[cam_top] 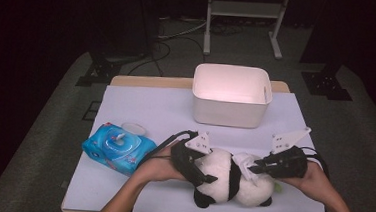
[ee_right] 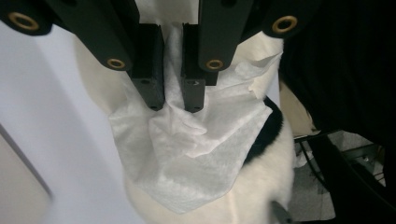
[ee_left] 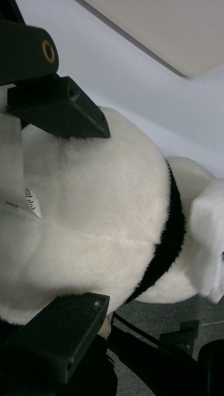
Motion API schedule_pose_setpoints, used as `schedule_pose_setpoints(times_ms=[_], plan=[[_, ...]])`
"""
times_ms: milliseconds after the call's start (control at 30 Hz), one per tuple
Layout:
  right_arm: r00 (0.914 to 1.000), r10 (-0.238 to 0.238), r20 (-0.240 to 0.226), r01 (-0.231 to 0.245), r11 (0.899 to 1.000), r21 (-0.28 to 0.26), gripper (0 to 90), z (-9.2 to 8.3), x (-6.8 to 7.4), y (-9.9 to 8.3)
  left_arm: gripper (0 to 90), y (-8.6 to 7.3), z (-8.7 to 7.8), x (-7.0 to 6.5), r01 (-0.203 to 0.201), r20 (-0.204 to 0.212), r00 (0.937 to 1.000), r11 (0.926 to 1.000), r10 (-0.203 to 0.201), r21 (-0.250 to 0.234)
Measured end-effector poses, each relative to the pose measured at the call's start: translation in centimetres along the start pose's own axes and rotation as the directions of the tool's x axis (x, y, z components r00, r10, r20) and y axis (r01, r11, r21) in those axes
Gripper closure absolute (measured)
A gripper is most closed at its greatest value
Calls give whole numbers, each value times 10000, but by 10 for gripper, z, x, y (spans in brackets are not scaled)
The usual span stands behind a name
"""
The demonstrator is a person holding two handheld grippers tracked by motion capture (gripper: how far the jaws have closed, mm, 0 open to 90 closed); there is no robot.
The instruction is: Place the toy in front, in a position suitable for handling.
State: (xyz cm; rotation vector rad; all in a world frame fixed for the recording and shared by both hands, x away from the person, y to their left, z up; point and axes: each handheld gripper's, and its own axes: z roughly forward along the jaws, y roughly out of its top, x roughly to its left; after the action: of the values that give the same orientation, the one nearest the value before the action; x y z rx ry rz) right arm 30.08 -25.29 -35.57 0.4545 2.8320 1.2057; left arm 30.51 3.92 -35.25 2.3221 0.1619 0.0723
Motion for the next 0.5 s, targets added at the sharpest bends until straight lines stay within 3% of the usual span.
schedule_pose_setpoints(times_ms=[67,200,500], plan=[[9995,-133,-273,133,9999,-27,806,5,3,3,155,2,0,1,-18,19,10000,10000,18,76],[9994,-192,-290,195,9997,118,810,13,6,5,147,7,1,3,-5,96,10000,9999,4,118],[9989,-385,-261,387,9992,70,810,10,9,3,143,17,7,9,55,405,9992,9997,-64,222]])
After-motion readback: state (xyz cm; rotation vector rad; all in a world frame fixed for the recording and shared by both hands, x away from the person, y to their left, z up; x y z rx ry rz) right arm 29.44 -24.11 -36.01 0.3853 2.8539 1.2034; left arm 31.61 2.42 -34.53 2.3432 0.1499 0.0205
